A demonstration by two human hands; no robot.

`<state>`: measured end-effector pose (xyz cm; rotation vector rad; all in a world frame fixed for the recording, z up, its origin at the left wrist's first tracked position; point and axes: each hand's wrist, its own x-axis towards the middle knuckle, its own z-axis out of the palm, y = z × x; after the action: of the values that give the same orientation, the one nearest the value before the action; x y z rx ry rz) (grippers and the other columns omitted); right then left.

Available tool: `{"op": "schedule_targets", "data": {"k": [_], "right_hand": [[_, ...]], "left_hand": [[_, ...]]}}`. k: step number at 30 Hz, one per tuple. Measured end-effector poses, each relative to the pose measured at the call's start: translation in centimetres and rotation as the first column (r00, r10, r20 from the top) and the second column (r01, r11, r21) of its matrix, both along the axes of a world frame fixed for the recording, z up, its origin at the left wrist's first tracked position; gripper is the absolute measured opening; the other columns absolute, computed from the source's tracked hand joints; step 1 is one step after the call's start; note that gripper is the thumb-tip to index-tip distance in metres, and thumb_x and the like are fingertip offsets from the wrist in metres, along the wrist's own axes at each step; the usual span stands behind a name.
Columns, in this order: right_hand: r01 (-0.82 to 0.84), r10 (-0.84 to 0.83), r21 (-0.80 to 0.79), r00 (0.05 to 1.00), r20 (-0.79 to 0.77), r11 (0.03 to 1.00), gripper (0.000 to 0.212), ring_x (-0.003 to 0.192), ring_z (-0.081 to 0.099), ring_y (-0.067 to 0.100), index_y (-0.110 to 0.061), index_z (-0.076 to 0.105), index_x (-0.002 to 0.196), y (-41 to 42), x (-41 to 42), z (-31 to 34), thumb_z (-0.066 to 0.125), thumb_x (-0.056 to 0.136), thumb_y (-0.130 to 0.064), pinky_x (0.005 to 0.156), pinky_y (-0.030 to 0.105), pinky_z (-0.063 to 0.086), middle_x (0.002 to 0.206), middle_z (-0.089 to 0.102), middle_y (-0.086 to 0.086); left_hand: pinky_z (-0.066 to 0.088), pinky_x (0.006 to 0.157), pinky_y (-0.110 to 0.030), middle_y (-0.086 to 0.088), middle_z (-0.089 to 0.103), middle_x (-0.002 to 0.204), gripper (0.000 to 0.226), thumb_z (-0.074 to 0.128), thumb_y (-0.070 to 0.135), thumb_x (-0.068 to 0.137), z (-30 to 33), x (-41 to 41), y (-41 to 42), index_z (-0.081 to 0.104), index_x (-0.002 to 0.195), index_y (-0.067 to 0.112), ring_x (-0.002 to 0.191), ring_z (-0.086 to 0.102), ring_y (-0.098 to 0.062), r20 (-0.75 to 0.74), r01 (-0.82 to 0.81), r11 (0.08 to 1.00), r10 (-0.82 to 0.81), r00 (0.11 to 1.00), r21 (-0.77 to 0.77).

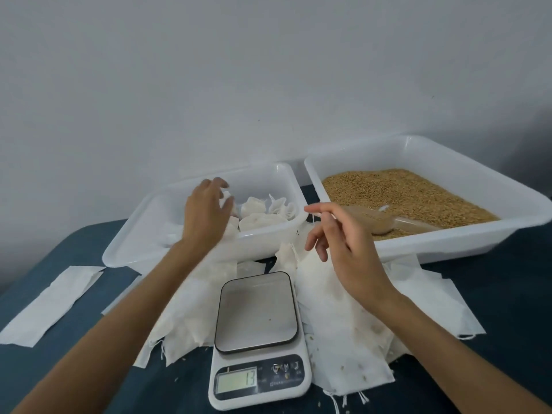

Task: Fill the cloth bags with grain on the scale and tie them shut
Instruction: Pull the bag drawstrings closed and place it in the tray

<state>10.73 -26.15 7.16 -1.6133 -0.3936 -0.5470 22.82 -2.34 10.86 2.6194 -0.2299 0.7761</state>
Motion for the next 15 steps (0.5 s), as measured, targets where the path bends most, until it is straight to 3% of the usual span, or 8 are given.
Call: {"op": "schedule_targets", "data": {"k": [1, 3, 6, 8, 11, 13, 15], "right_hand": [[0.005, -0.005, 0.022, 1.000, 0.009, 1.000, 0.026, 0.055, 0.052, 0.024, -0.015, 0.062, 0.117, -0.1, -0.1, 0.2, 0.037, 0.110, -0.016, 0.059, 0.038, 0.048, 0.072, 0.067, 0.006], [0.024, -0.025, 0.063, 1.000, 0.018, 0.998, 0.026, 0.055, 0.051, 0.028, -0.014, 0.061, 0.116, -0.2, -0.1, 0.3, 0.036, 0.111, -0.018, 0.059, 0.044, 0.047, 0.071, 0.067, 0.007], [0.045, -0.047, 0.090, 0.999, 0.023, 0.995, 0.027, 0.054, 0.050, 0.033, -0.015, 0.062, 0.116, -0.4, 0.1, 0.4, 0.036, 0.111, -0.021, 0.058, 0.049, 0.046, 0.069, 0.067, 0.007], [0.055, -0.058, 0.096, 0.998, 0.026, 0.994, 0.028, 0.053, 0.050, 0.032, -0.015, 0.062, 0.115, -0.5, 0.2, 0.4, 0.035, 0.111, -0.022, 0.058, 0.048, 0.046, 0.069, 0.067, 0.008], [0.059, -0.062, 0.097, 0.998, 0.030, 0.993, 0.027, 0.052, 0.050, 0.029, -0.017, 0.061, 0.114, -0.5, 0.4, 0.4, 0.035, 0.111, -0.024, 0.056, 0.041, 0.046, 0.069, 0.067, 0.007], [0.064, -0.067, 0.095, 0.997, 0.032, 0.993, 0.027, 0.051, 0.049, 0.028, -0.017, 0.062, 0.114, -0.5, 0.4, 0.3, 0.036, 0.111, -0.023, 0.056, 0.040, 0.046, 0.068, 0.066, 0.008], [0.070, -0.073, 0.085, 0.997, 0.037, 0.994, 0.027, 0.051, 0.049, 0.029, -0.017, 0.062, 0.114, -0.4, 0.4, 0.3, 0.036, 0.110, -0.024, 0.056, 0.041, 0.046, 0.067, 0.066, 0.007]], "left_hand": [[0.048, 0.080, -0.042, -0.005, 0.064, 0.094, 0.014, 0.069, 0.012, 0.097, -0.5, -2.7, -1.4, 0.069, 0.111, 0.009, 0.084, 0.057, -0.023, 0.044, 0.136, 0.990, -0.135, 0.990, -0.030], [0.044, 0.072, -0.037, 0.004, 0.061, 0.082, 0.005, 0.075, 0.012, 0.092, -1.9, -7.9, -4.0, 0.072, 0.094, 0.015, 0.077, 0.050, -0.014, -0.004, 0.396, 0.918, -0.396, 0.918, 0.037], [0.046, 0.080, -0.040, 0.001, 0.069, 0.095, 0.014, 0.081, 0.025, 0.088, -4.3, -12.5, -6.8, 0.078, 0.098, 0.016, 0.089, 0.060, -0.022, -0.172, 0.592, 0.789, -0.567, 0.805, 0.167], [0.045, 0.090, -0.042, -0.002, 0.069, 0.112, 0.032, 0.080, 0.035, 0.090, -5.0, -13.3, -8.1, 0.077, 0.116, 0.018, 0.103, 0.059, -0.025, -0.263, 0.644, 0.728, -0.591, 0.763, 0.233], [0.036, 0.095, -0.032, 0.001, 0.059, 0.130, 0.051, 0.075, 0.044, 0.092, -5.4, -13.4, -9.2, 0.064, 0.138, 0.025, 0.114, 0.048, -0.018, -0.316, 0.701, 0.629, -0.626, 0.713, 0.337], [0.037, 0.092, -0.033, -0.003, 0.059, 0.130, 0.051, 0.077, 0.041, 0.091, -5.5, -13.4, -9.8, 0.064, 0.138, 0.025, 0.112, 0.049, -0.021, -0.296, 0.705, 0.571, -0.648, 0.702, 0.420], [0.044, 0.084, -0.035, -0.006, 0.064, 0.119, 0.037, 0.078, 0.030, 0.091, -5.7, -13.7, -10.3, 0.072, 0.126, 0.022, 0.103, 0.058, -0.026, -0.212, 0.688, 0.550, -0.687, 0.695, 0.473]]}}
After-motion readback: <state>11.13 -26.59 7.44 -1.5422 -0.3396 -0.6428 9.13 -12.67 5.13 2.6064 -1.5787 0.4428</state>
